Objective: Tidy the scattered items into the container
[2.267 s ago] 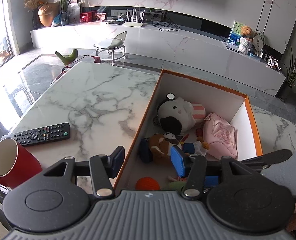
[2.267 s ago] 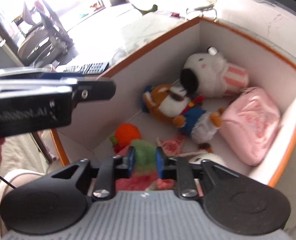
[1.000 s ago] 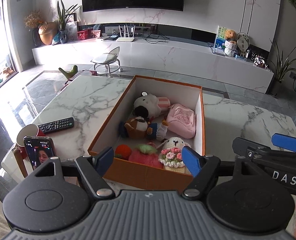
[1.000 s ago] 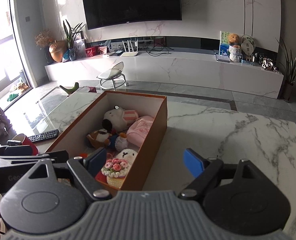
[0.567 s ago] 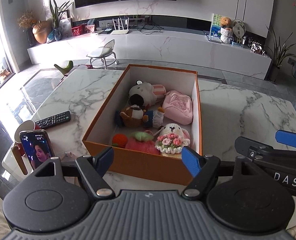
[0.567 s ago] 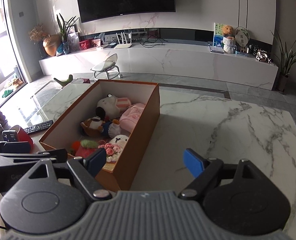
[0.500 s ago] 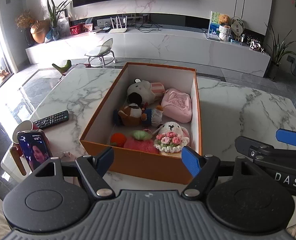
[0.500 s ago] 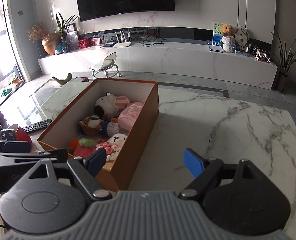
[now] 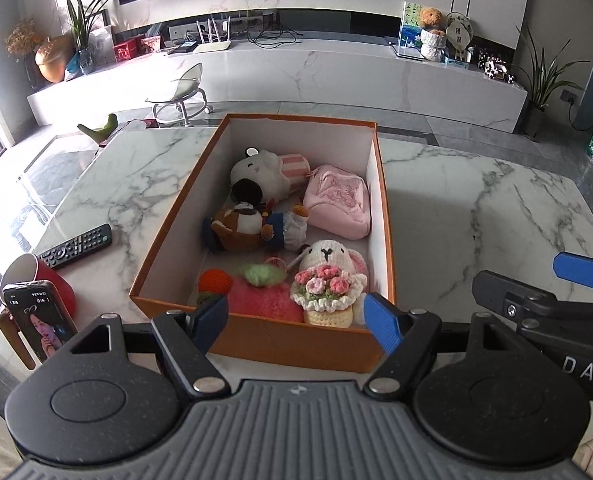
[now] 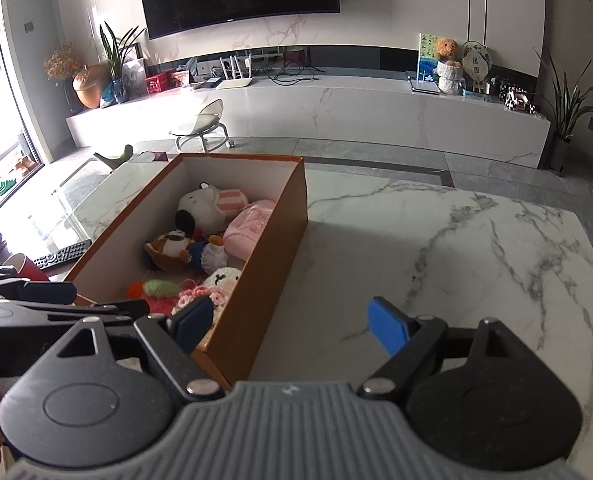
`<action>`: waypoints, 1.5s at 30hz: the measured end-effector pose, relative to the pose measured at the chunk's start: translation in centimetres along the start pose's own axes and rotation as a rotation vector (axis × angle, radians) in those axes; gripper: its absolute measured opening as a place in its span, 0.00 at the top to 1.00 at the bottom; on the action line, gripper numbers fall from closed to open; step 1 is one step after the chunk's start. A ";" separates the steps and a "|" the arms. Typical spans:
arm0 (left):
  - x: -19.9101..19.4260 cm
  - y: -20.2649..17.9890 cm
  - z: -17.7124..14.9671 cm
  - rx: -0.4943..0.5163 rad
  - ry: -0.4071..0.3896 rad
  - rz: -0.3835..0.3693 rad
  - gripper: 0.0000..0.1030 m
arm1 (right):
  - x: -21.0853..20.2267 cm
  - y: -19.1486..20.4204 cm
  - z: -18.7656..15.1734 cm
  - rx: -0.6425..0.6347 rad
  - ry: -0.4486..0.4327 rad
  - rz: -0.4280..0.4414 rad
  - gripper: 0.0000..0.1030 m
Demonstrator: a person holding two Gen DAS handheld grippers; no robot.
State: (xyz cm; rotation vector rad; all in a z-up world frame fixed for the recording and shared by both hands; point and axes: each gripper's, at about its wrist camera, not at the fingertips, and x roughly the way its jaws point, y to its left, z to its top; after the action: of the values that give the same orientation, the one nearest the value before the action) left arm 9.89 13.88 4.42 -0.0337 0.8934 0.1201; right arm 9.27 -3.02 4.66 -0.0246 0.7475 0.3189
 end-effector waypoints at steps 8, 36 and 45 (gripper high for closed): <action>-0.2 0.4 -0.4 -0.010 0.017 0.026 0.14 | 0.4 0.4 -0.2 0.003 0.029 0.020 0.16; -0.7 0.7 -1.4 -0.028 0.019 0.040 0.15 | -0.2 0.7 -1.1 0.009 0.048 0.026 0.16; -0.7 0.8 -1.4 -0.027 0.015 0.055 0.15 | -0.3 0.9 -1.2 0.001 0.050 0.028 0.16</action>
State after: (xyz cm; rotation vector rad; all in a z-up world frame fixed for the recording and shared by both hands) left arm 8.27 14.47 4.10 -0.0352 0.9078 0.1838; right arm 8.06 -2.39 4.07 -0.0210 0.7983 0.3450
